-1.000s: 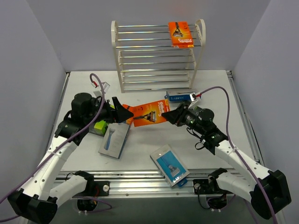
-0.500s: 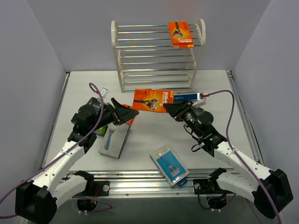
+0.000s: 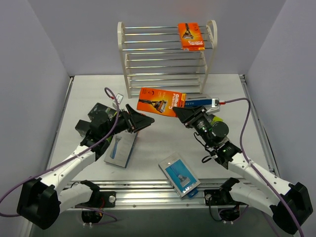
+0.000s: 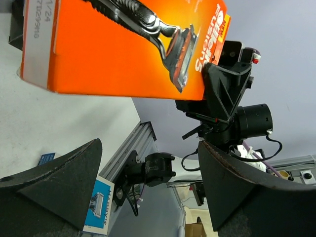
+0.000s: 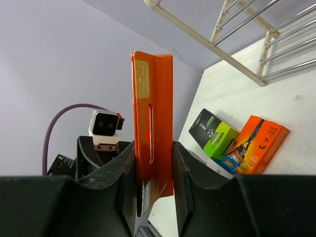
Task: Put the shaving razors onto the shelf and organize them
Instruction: Place the shaving razor onto shelf
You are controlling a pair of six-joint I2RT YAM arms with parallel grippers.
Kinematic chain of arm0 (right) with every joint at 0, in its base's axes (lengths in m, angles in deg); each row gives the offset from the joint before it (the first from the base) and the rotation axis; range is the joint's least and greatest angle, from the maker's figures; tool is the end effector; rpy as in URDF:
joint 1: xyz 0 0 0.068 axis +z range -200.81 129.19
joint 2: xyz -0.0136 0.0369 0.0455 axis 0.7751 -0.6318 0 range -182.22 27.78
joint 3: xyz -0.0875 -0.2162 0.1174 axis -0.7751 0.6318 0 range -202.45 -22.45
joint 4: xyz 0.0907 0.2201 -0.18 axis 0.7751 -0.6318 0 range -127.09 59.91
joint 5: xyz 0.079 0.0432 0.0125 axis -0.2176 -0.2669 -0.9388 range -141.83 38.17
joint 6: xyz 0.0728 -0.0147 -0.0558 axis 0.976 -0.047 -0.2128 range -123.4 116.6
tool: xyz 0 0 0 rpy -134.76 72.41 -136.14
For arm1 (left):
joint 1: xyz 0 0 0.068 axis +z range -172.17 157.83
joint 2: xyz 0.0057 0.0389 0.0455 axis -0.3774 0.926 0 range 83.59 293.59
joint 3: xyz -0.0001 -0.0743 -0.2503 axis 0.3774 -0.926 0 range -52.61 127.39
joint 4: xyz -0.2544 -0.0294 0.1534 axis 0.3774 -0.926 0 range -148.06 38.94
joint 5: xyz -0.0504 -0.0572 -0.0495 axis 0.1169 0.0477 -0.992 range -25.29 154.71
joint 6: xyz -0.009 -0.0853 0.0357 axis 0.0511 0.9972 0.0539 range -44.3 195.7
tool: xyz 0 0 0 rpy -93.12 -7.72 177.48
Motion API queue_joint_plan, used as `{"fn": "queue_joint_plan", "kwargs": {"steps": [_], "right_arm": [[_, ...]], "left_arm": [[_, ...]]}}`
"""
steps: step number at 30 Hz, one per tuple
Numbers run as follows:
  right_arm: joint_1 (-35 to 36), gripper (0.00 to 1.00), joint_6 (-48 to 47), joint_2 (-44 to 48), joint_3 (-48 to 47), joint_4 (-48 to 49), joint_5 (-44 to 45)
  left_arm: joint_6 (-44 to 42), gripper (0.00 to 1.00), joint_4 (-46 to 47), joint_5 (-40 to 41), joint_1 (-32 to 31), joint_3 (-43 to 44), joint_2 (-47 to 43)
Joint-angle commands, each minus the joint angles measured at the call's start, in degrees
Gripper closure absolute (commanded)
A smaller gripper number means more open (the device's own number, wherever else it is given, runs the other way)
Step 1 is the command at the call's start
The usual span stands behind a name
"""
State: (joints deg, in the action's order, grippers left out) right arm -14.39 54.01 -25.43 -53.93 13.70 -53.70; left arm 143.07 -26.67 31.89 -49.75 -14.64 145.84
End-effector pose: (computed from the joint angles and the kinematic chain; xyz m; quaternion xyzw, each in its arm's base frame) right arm 0.2409 0.1811 0.3249 0.0884 0.5518 0.6119 0.5597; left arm 0.2721 -0.1933 0.2745 -0.0426 0.7053 -0.6352 0.3118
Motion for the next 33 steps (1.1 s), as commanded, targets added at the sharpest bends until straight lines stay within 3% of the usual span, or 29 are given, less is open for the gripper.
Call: {"fn": "queue_joint_plan", "kwargs": {"steps": [1,15,17,21,23,33], "right_arm": [[1.1,1.00,1.4,1.2,-0.4,8.1,0.8],[3.9,1.00,4.1,2.4,5.6,11.9,0.1],[4.3,1.00,4.6,2.8,6.7,12.4,0.3],[4.6,1.00,4.9,2.9,7.4,12.6,0.2],[5.0,1.00,5.2,2.9,8.1,13.2,0.2],[6.0,1.00,5.4,0.6,9.1,16.0,-1.5]], "left_arm": [[-0.3,0.13,4.8,1.4,-0.6,1.4,1.1],[0.0,0.18,10.4,3.0,0.1,5.2,5.1],[0.0,0.22,10.5,3.1,0.2,5.4,5.1],[-0.1,0.48,10.9,3.4,0.6,5.4,5.1],[-0.4,0.55,10.7,3.5,0.7,5.0,4.6],[-1.5,0.73,9.0,3.2,2.4,4.6,3.1]]}}
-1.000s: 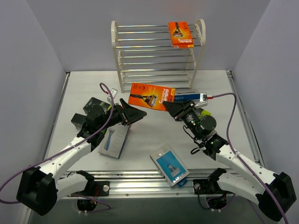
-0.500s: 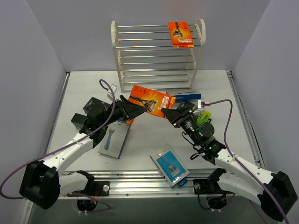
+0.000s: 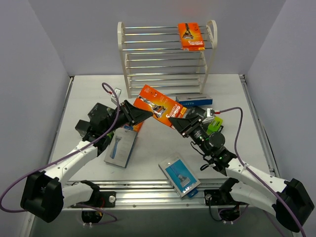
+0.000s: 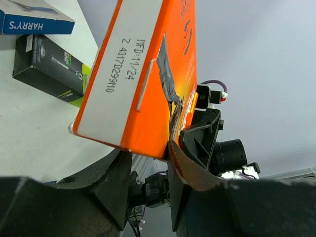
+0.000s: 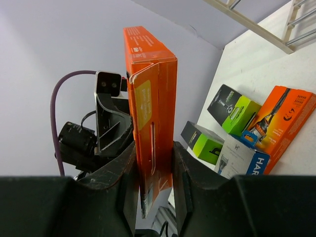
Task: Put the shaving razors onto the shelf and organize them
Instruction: Place the shaving razor onto shelf
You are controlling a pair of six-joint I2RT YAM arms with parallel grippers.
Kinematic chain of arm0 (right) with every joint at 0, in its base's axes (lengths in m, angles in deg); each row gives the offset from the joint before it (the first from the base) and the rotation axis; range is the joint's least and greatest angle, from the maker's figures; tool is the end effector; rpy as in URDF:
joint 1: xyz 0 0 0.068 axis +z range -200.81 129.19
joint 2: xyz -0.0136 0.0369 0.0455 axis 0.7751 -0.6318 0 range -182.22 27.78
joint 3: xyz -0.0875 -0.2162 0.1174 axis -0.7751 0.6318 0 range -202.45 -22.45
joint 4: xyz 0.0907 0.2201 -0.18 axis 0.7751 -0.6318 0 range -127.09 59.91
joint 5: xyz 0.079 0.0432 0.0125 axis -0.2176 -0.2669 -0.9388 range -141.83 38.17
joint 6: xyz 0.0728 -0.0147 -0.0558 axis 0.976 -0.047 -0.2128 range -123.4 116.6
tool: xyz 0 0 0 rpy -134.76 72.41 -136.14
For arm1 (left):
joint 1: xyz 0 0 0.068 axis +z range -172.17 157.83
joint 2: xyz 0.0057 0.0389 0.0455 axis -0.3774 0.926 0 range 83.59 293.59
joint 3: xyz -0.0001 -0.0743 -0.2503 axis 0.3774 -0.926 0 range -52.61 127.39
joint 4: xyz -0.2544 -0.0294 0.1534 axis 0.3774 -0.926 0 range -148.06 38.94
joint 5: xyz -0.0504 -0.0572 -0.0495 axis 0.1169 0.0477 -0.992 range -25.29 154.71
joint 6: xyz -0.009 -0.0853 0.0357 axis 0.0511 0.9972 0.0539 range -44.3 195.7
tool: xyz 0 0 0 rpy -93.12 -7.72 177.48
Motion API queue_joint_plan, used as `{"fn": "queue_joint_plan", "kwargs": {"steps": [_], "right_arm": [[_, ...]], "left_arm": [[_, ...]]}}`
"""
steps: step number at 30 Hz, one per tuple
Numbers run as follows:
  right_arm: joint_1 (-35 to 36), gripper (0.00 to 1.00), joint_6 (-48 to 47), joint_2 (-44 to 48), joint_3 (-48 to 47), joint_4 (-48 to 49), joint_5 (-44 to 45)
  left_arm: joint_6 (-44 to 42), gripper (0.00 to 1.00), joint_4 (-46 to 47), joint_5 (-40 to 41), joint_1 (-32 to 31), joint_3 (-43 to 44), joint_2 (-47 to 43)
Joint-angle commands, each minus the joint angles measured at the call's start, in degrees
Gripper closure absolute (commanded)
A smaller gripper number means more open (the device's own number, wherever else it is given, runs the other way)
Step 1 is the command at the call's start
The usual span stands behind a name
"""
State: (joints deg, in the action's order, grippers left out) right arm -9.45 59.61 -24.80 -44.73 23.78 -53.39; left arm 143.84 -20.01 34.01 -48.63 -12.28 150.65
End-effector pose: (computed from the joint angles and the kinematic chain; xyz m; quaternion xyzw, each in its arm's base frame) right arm 0.2139 0.1913 0.2850 0.0916 0.5401 0.6655 0.5070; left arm 0.2926 -0.1933 0.2822 -0.0518 0.6819 -0.6417 0.3472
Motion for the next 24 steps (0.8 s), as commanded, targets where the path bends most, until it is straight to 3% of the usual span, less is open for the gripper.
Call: {"fn": "queue_joint_plan", "kwargs": {"steps": [1,7,9,10,16,24], "right_arm": [[1.2,1.00,-0.2,-0.2,0.0,6.1,-2.0],[1.3,1.00,-1.2,0.2,-0.1,6.1,-2.7],[1.3,0.95,-2.3,1.2,-0.8,4.2,-2.6],[1.3,0.87,-2.8,1.7,-1.2,3.3,-2.6],[1.2,0.62,-4.9,3.8,-2.7,-1.9,-1.3],[1.2,0.52,-5.4,3.6,-2.4,-2.2,-1.5]], "left_arm": [[-2.4,0.75,2.1,0.7,1.4,2.3,-1.8],[-2.7,0.97,2.0,-2.5,3.6,2.5,-1.9],[-3.0,0.98,1.5,-3.6,4.3,2.3,-2.2],[-3.1,0.98,1.4,-4.3,4.7,2.2,-2.2],[-3.6,0.98,0.8,-9.9,7.4,2.2,-2.1],[-4.5,0.98,-1.2,-14.1,8.3,3.0,-1.7]]}}
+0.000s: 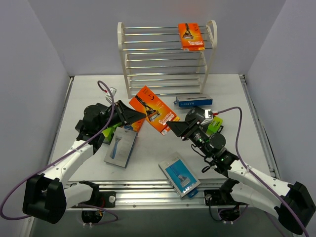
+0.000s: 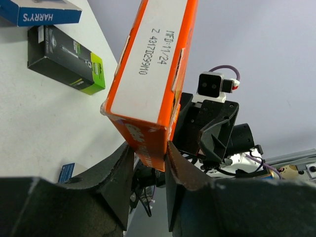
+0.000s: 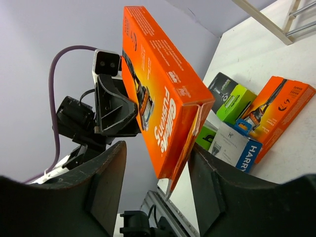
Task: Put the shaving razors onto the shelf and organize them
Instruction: Place the shaving razor onto shelf
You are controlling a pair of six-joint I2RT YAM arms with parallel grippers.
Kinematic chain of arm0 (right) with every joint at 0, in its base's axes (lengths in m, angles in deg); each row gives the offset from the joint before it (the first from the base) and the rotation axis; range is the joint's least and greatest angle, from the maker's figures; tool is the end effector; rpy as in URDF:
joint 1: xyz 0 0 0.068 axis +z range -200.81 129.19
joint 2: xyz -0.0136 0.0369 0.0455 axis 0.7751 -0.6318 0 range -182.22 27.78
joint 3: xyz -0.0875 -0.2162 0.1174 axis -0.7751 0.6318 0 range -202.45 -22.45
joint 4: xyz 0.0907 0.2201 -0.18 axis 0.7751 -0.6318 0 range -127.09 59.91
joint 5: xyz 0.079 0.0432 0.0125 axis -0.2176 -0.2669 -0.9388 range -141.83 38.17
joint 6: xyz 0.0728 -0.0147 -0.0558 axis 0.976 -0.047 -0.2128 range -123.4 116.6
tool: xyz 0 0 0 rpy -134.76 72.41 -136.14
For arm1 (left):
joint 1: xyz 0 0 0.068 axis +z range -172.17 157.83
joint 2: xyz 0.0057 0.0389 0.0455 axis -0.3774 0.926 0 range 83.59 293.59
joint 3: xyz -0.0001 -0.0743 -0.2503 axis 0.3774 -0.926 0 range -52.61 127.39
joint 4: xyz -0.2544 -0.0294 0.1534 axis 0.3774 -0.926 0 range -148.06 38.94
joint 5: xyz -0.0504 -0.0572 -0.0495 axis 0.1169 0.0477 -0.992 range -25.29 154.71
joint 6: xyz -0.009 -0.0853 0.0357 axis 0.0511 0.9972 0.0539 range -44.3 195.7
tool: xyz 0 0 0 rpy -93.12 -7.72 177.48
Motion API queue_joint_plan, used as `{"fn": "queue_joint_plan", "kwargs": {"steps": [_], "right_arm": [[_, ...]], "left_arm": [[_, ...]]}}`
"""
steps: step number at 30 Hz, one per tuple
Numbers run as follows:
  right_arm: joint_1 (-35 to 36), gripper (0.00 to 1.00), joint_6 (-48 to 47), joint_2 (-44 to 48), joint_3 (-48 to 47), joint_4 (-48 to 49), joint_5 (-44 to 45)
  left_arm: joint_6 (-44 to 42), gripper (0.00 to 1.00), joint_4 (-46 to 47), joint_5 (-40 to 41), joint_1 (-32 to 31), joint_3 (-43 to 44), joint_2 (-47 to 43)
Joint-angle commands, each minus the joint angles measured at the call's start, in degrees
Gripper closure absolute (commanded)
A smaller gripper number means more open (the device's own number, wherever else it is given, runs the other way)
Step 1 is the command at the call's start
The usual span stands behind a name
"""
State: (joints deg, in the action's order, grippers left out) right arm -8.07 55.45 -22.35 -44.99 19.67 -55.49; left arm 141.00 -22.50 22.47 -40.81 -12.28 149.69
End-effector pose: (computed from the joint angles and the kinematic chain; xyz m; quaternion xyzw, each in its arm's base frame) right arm 0.2050 0.1966 0.2878 0.0519 0.5559 0.6540 0.5105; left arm 0.3001 -0.1606 0.2808 -0.0152 0.6942 -0.6364 0.3360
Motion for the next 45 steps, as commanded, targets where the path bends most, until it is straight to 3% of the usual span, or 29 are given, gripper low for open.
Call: {"fn": "queue_joint_plan", "kwargs": {"steps": [1,18,26,36,39,40,43,45], "right_arm": [[-0.2,0.52,-1.2,1.2,-2.2,1.8,0.7],[-0.2,0.53,-1.0,-3.0,-1.5,2.1,-1.2],[-0.3,0.65,-0.7,-4.0,-1.8,3.8,-1.6],[-0.2,0.92,0.4,-6.0,-1.5,6.8,-3.6],[-0.2,1.00,1.0,-5.5,-1.2,6.9,-3.3],[-0.2,1.00,1.1,-5.3,-1.2,6.9,-2.8],[-0.2,1.00,1.5,-4.5,-1.3,6.7,-2.0],[-0.2,1.00,1.9,-3.9,-1.4,6.4,-1.0]], "left_arm": [[-1.6,0.98,1.4,-3.1,0.5,3.0,-0.6],[-4.3,0.98,-3.6,-6.9,0.5,6.9,0.2],[-5.4,0.98,-5.9,-7.3,0.5,7.6,1.7],[-8.6,0.98,-9.7,-6.7,0.5,10.3,4.1],[-10.5,0.88,-12.6,-5.9,0.5,11.7,4.8],[-10.8,0.79,-13.6,-5.8,0.5,12.0,4.9],[-12.3,0.73,-15.5,-5.4,0.5,12.9,5.8],[-12.8,0.62,-16.2,-5.2,0.6,13.1,6.4]]}}
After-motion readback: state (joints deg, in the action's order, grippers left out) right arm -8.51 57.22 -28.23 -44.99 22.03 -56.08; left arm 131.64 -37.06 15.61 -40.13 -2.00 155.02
